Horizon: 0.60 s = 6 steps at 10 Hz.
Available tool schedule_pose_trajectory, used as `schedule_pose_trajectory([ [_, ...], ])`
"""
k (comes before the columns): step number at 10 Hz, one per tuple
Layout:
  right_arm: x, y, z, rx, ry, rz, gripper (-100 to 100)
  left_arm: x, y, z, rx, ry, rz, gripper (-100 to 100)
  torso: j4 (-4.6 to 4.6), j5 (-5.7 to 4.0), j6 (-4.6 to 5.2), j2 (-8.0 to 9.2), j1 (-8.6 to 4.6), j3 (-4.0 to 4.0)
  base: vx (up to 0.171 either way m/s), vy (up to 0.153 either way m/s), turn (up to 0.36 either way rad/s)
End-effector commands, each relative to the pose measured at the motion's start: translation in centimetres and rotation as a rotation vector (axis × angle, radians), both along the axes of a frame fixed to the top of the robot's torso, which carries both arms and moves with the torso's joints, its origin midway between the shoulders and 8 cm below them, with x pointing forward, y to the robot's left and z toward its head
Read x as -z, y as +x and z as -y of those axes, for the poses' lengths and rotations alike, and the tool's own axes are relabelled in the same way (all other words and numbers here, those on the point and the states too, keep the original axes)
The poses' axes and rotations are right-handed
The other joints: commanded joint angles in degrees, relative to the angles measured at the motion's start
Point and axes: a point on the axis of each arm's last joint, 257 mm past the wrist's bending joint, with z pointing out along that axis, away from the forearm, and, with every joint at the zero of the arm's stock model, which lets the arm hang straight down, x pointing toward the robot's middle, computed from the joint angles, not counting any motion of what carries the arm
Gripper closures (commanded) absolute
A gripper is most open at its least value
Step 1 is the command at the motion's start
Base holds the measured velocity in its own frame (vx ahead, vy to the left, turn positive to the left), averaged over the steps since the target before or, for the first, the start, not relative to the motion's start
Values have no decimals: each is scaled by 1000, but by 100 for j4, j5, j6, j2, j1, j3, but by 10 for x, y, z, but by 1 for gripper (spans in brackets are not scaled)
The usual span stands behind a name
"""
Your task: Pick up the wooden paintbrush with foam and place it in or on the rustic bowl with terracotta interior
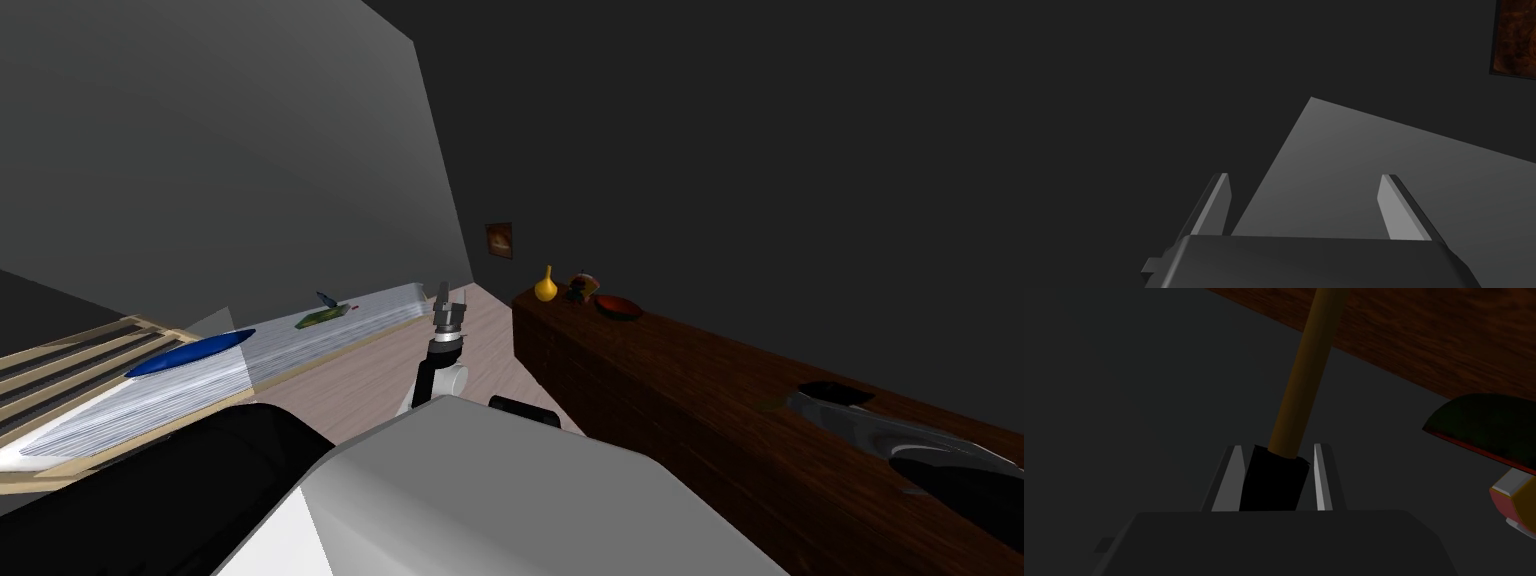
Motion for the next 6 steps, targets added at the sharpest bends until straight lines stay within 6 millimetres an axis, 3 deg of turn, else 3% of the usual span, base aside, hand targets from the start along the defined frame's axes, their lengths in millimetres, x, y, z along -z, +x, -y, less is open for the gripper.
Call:
schedule_pose_trajectory([
  [1, -7, 3, 5, 12, -5, -1, 100, 0, 0, 0, 0, 0, 0, 0, 0, 0, 0, 0, 0, 0, 43, 50, 89],
  [6, -42, 21, 18, 42, -26, 17, 100, 0, 0, 0, 0, 0, 0, 0, -7, -2, -14, -33, -7, -19, 64, 36, 132],
])
